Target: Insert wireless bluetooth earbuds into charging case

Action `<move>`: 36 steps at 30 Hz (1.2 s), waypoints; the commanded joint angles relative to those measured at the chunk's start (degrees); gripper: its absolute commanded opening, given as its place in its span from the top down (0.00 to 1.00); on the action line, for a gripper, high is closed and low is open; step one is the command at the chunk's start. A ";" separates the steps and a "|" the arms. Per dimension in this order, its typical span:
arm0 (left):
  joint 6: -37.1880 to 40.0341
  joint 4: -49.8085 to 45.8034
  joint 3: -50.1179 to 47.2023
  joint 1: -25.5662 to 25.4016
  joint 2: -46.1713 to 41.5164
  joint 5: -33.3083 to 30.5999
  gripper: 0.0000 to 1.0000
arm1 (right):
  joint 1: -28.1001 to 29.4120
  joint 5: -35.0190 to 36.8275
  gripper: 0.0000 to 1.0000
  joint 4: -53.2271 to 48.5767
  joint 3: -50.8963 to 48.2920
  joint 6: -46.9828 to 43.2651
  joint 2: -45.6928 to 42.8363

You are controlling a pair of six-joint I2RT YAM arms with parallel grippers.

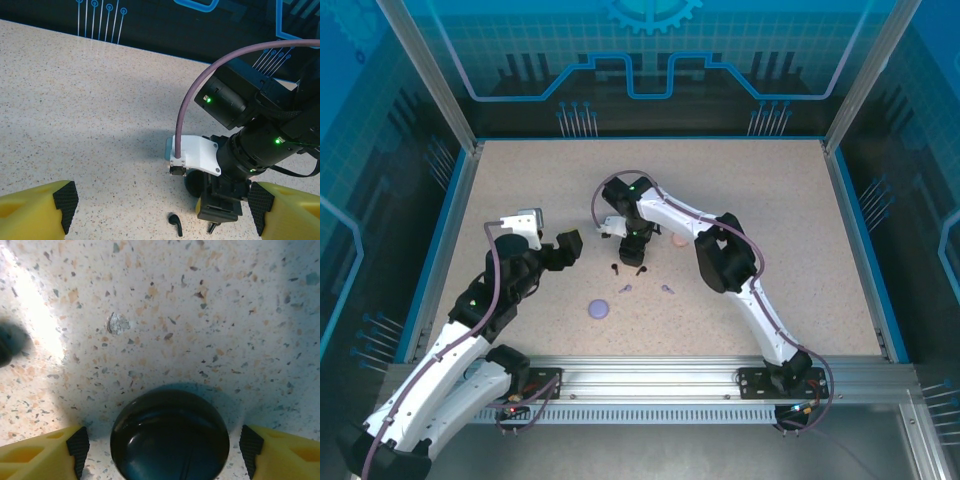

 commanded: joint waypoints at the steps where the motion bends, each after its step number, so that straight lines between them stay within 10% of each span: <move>1: 0.27 -0.27 -0.38 0.53 -0.56 -1.15 0.09 | 0.28 0.80 0.23 -2.64 2.18 -0.98 2.37; 17: 0.35 0.00 0.08 0.53 -0.09 -0.96 0.08 | -0.61 -1.03 0.52 1.86 0.09 0.20 -0.38; 36: -7.04 8.34 0.58 2.30 7.48 15.39 0.10 | -4.25 -10.76 0.53 37.89 -48.67 4.83 -50.37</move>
